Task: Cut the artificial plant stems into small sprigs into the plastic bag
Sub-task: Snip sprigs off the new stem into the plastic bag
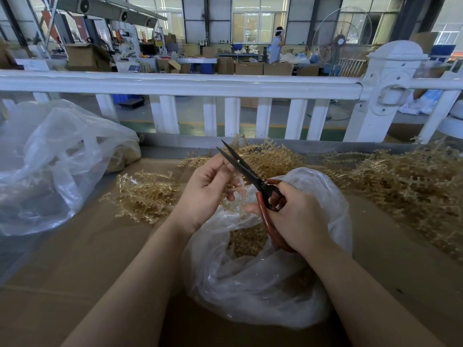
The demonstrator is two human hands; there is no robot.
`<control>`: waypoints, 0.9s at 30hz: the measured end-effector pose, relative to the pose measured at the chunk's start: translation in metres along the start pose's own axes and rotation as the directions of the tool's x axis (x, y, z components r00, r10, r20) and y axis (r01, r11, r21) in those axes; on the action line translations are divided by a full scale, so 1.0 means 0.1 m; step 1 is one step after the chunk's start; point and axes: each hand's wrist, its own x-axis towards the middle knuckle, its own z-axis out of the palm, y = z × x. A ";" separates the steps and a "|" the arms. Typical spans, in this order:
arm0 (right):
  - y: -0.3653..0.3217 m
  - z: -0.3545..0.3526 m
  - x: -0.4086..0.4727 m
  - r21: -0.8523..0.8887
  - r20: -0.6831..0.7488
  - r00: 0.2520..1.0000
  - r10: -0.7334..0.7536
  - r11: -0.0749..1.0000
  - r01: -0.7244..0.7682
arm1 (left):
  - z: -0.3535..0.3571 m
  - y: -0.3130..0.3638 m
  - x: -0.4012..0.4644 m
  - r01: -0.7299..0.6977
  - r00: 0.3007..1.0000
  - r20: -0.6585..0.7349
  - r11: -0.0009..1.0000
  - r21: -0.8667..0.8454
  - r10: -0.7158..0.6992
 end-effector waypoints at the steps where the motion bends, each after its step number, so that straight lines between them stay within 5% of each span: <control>1: 0.00 0.00 0.00 0.000 0.000 1.000 -0.002 1.000 0.002 | 0.00 0.00 0.00 -0.001 1.000 0.000 1.000 0.000 0.001; 10: -0.01 0.01 0.00 0.228 0.044 0.996 0.072 0.970 -0.080 | -0.04 -0.03 0.01 0.140 0.990 -0.018 0.982 -0.127 -0.143; 20: -0.16 -0.08 0.06 0.643 0.330 0.928 0.170 0.679 -0.353 | 0.00 -0.06 0.02 0.182 0.983 0.013 0.983 0.027 -0.182; 27: -0.19 -0.12 0.06 0.620 0.344 0.914 0.215 0.679 -0.393 | -0.01 -0.08 0.04 0.341 0.940 0.019 0.936 -0.092 -0.340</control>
